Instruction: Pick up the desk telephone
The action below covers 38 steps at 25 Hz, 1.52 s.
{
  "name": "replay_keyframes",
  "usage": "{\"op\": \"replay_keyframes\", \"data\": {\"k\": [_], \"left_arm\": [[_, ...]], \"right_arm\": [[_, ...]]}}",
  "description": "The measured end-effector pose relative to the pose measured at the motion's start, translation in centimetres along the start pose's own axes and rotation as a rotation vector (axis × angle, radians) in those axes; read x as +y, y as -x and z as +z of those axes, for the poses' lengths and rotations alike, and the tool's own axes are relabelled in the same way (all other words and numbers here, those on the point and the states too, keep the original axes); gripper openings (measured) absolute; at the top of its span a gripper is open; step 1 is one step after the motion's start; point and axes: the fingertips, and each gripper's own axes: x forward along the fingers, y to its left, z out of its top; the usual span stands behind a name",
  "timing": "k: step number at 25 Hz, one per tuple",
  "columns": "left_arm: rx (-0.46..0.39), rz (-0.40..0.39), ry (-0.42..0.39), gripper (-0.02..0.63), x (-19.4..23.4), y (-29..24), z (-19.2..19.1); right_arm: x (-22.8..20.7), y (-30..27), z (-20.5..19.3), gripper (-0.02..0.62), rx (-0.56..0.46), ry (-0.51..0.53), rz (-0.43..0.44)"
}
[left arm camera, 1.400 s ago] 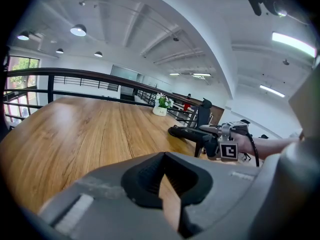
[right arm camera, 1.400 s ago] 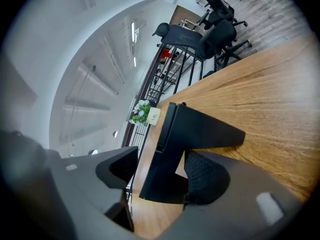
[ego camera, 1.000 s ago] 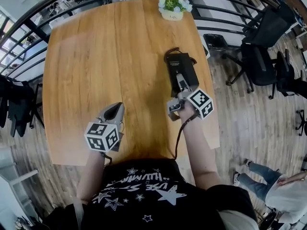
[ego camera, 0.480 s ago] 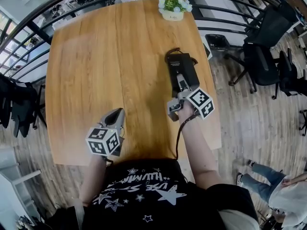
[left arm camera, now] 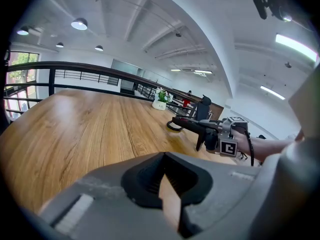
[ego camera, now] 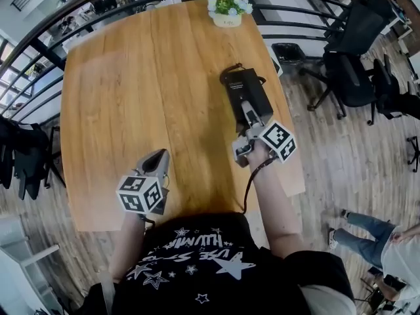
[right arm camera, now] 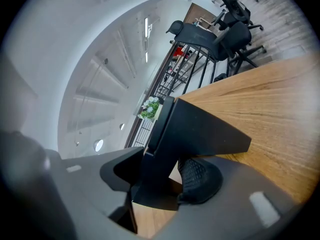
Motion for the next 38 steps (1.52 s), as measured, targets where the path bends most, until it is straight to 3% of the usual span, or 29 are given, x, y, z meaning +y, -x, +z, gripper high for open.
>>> {"op": "replay_keyframes", "data": {"k": [7,14,21,30,38], "left_arm": [[-0.019,-0.061,-0.007,0.002,0.6,1.7,-0.5],[-0.016,-0.085,-0.028,0.002,3.4,4.7,-1.5],[-0.019,-0.125,-0.035,0.002,6.4,7.2,-1.7],[-0.004,-0.236,-0.077,0.002,7.8,9.5,-1.9],[0.014,-0.309,-0.103,0.002,9.6,11.6,-4.1]], "right_arm": [[3.2,3.0,-1.6,0.221,-0.029,0.040,0.041],[6.2,6.1,-4.4,0.221,-0.082,0.011,0.070],[8.4,7.6,-9.1,0.222,-0.087,0.030,0.061],[10.2,10.1,-14.5,0.222,-0.150,0.010,0.036],[10.7,13.4,-19.1,0.224,-0.210,0.024,0.018]]}}
